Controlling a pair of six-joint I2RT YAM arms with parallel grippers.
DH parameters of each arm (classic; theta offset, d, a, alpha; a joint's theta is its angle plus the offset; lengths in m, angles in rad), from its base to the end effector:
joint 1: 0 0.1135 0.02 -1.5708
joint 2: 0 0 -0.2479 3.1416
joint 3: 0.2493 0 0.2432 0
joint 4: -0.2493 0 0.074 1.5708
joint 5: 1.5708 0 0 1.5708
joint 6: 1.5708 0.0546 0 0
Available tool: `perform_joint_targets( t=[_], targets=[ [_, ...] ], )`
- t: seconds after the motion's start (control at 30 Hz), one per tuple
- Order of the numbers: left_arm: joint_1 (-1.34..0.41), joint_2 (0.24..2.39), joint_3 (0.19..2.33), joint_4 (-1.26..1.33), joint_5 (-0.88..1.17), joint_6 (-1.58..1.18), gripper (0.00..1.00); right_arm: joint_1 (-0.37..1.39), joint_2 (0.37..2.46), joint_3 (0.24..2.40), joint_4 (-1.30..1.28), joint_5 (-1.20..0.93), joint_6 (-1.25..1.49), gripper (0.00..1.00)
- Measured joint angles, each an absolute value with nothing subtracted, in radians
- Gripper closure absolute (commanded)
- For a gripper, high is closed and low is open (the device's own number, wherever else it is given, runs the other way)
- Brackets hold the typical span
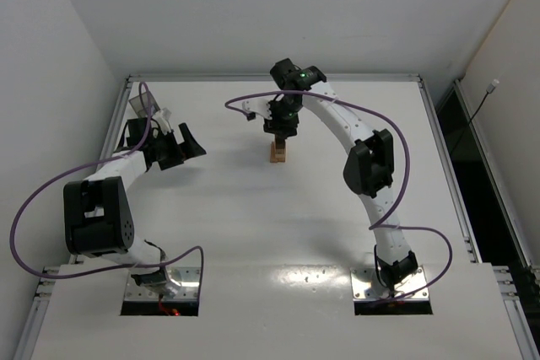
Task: Build the wood block tower
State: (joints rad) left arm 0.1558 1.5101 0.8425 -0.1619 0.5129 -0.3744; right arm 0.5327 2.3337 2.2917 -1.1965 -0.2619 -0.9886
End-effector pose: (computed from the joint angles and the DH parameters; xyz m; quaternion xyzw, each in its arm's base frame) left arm 0.3097 0.0215 0.1725 -0.1476 0.8942 -0.2732 0.3225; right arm 0.3983 0.2512 0.2229 -0.6897 0.6934 0.0884 0.1888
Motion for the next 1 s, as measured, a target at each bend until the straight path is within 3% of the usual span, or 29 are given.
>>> perform_joint_targets(
  t=[0.13, 0.27, 0.43, 0.67, 1.0],
  targets=[
    [0.156, 1.510, 0.842, -0.162, 0.513, -0.375, 0.00, 0.533, 2.329, 2.292, -1.155, -0.270, -0.955, 0.42],
    [0.156, 1.510, 0.842, -0.162, 0.513, -0.378, 0.00, 0.526, 2.282, 2.288, -1.111, -0.294, -0.902, 0.41],
    [0.155, 1.506, 0.837, -0.156, 0.511, -0.373, 0.00, 0.502, 2.082, 2.234, -1.028, -0.348, -0.783, 0.39],
    [0.127, 1.471, 0.827, -0.187, 0.466, -0.319, 0.00, 0.305, 1.651, 1.820, -0.806, -0.310, -0.504, 0.39],
    [0.099, 1.457, 0.827, -0.239, 0.371, -0.251, 0.00, -0.020, 1.604, 1.222, -0.720, -0.297, -0.260, 0.39]
  ],
)
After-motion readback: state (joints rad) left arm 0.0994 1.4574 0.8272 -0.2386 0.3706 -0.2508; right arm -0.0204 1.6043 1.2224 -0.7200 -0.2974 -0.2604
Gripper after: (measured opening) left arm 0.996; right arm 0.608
